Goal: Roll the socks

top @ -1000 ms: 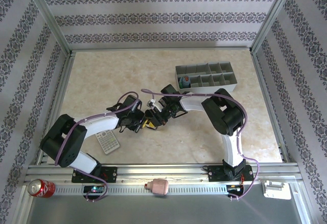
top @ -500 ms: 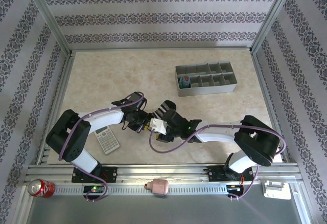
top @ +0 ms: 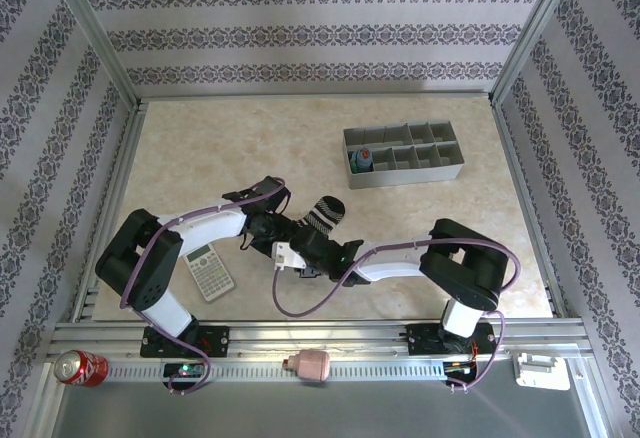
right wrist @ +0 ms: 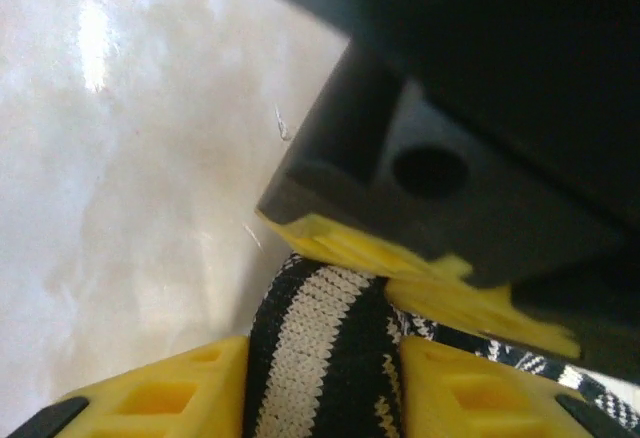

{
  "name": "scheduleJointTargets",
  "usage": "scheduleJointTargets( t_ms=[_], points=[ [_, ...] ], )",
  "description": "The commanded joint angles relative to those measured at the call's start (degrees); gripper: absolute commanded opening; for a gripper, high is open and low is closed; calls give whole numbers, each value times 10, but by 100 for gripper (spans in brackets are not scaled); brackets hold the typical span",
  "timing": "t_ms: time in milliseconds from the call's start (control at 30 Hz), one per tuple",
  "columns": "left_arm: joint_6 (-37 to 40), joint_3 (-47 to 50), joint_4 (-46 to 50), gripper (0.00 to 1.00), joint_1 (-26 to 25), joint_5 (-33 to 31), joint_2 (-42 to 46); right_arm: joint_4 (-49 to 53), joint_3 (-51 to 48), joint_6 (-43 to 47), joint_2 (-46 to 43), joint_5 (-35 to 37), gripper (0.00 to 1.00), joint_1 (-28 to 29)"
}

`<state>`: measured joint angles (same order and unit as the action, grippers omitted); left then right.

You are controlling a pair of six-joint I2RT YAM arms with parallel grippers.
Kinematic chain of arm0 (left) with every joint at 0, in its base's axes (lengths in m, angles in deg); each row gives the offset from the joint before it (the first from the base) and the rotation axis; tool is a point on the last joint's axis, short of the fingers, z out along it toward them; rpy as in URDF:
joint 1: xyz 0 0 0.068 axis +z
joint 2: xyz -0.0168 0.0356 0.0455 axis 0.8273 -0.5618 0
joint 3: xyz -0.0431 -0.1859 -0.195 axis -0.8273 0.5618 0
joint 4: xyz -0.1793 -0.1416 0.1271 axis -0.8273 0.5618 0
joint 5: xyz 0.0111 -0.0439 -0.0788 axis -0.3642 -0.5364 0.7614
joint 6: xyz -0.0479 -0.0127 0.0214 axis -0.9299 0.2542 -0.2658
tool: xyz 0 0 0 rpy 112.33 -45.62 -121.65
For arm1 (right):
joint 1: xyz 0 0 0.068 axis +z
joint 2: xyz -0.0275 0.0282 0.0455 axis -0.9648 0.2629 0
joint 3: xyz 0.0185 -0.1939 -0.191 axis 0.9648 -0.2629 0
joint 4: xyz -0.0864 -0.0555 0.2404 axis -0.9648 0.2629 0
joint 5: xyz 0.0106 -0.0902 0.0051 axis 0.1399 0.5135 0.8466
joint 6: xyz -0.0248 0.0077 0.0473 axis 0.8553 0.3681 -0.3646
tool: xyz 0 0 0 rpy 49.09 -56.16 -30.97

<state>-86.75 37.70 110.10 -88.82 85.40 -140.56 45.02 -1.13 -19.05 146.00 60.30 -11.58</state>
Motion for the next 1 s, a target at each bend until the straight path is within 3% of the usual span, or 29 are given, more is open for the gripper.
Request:
scheduleJointTargets(
  t_ms=[0, 67, 133, 300, 467, 733, 967],
  points=[
    [0, 24, 94, 0, -8, -19, -31, 27, 18, -8, 38, 41, 25, -7],
    [0, 22, 94, 0, -8, -22, -22, 36, 14, -23, 44, 40, 11, -12],
    [-1, 22, 94, 7, -6, -25, -8, 47, 8, -36, 40, 20, 0, -19],
    [-17, 43, 68, 45, 12, -38, 55, 93, 4, -72, 32, -98, 0, -44],
    [-27, 69, 60, 72, 45, -62, 131, 127, 11, -129, 56, -227, 0, -88],
    [10, 87, 82, 71, 82, -78, 190, 176, 46, -156, 94, -336, 0, -126],
    [46, 120, -56, 59, 74, -24, 179, 208, 71, -206, 127, -429, 0, -172]
  ],
)
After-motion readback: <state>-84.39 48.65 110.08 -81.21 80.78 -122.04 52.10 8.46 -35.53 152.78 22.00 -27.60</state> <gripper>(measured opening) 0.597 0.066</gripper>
